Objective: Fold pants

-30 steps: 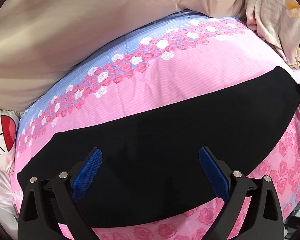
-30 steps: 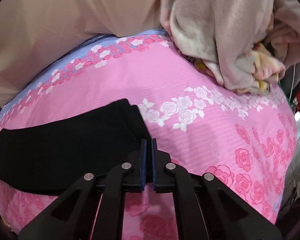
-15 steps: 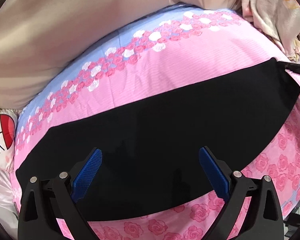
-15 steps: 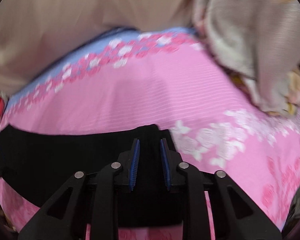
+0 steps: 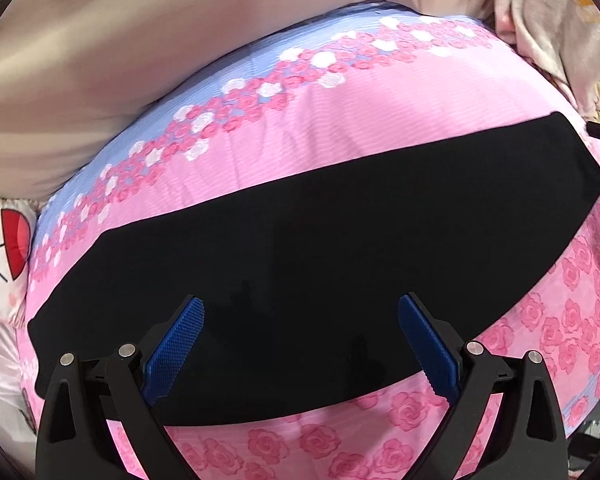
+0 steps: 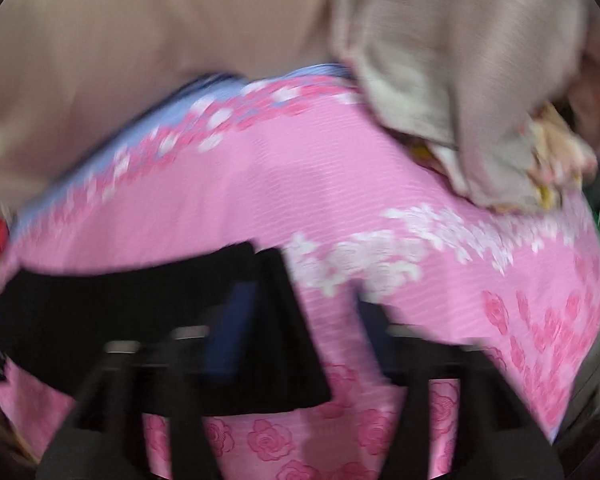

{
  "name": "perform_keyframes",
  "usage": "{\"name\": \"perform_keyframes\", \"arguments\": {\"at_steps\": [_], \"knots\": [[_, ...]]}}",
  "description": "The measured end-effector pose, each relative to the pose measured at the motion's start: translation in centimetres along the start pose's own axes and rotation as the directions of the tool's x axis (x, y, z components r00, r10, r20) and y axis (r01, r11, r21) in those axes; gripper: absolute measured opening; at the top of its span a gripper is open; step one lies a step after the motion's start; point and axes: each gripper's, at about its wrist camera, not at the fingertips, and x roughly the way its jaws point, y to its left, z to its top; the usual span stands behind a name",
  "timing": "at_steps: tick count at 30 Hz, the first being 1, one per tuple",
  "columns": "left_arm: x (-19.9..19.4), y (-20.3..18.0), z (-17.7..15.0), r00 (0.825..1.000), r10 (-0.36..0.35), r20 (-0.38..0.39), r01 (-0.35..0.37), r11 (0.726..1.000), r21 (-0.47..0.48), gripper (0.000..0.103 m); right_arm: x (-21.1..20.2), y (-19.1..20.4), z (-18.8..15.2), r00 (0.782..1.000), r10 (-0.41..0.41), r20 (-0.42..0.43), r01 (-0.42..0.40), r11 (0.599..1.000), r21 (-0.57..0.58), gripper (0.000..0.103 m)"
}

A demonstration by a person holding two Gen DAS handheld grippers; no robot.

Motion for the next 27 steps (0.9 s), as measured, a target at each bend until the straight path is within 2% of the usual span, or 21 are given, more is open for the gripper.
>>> {"name": "perform_keyframes", "arguments": {"at_steps": [1, 2, 3, 5, 6, 9, 13, 15, 16, 18, 19, 22, 27], "knots": [[-0.1, -0.4, 0.1, 1.0, -0.004, 0.002, 0.004, 1.0, 0.008, 0.096, 0.7, 0.7, 0.1, 1.0, 0.015, -0.017, -0.015, 1.0, -0.024, 0.067], [-0.3, -0.8, 0.3, 1.0, -0.005, 0.009, 0.005, 1.0, 0.015, 0.096, 1.4, 1.4, 0.2, 0.999, 0.038, -0.037, -0.039, 0.998, -0.045, 0.05], [-0.5, -1.0, 0.4, 1.0, -0.004, 0.017, 0.004, 1.0, 0.019, 0.096, 2.0, 1.9, 0.2, 0.998, 0.039, -0.042, -0.041, 0.997, -0.063, 0.042], [-1.0, -1.3, 0.4, 1.0, -0.005, 0.028, 0.004, 1.0, 0.023, 0.096, 2.6, 2.7, -0.2, 0.999, 0.022, -0.047, -0.027, 0.994, -0.109, 0.036], [-1.1, -1.3, 0.3, 1.0, -0.002, 0.03, 0.002, 1.0, 0.024, 0.096, 2.8, 2.9, -0.3, 0.999, 0.017, -0.05, -0.023, 0.993, -0.12, 0.021], [-0.8, -1.1, -0.2, 1.0, 0.011, 0.012, -0.011, 1.0, 0.017, 0.096, 3.2, 2.5, -0.6, 0.998, 0.034, -0.058, -0.04, 0.994, -0.098, 0.007], [-0.5, -0.1, -0.8, 1.0, 0.026, -0.013, -0.026, 0.999, -0.026, 0.096, 1.3, 0.7, 0.0, 1.0, -0.024, -0.009, 0.023, 0.994, -0.109, 0.006], [-0.6, 0.4, -1.0, 1.0, 0.028, -0.003, -0.028, 0.999, -0.039, 0.096, 1.5, -0.3, 0.2, 0.999, 0.0, -0.032, -0.002, 0.996, -0.085, 0.006], [-0.6, 0.6, -1.1, 1.0, 0.029, -0.002, -0.029, 0.999, -0.044, 0.096, 2.8, 0.3, -0.2, 0.996, 0.004, -0.084, -0.014, 0.994, -0.113, 0.007], [0.1, 0.7, -1.4, 0.999, 0.039, -0.024, -0.04, 0.998, -0.045, 0.096, 2.9, 1.4, -0.3, 0.997, -0.024, -0.069, 0.012, 0.986, -0.165, 0.024], [0.2, 0.7, -1.5, 0.998, 0.047, -0.033, -0.049, 0.998, -0.044, 0.096, 2.4, 1.3, 0.1, 0.997, -0.002, -0.08, -0.008, 0.992, -0.128, 0.025], [0.2, 1.3, -1.9, 0.998, 0.063, -0.025, -0.064, 0.997, -0.049, 0.096, -0.6, -0.7, -0.2, 0.999, 0.041, -0.009, -0.04, 0.999, 0.028, 0.026], [1.5, 2.6, -3.2, 0.995, 0.072, -0.067, -0.076, 0.995, -0.07, 0.096, -1.1, -1.6, -3.5, 0.995, 0.026, -0.092, -0.017, 0.995, 0.098, 0.029]]}}
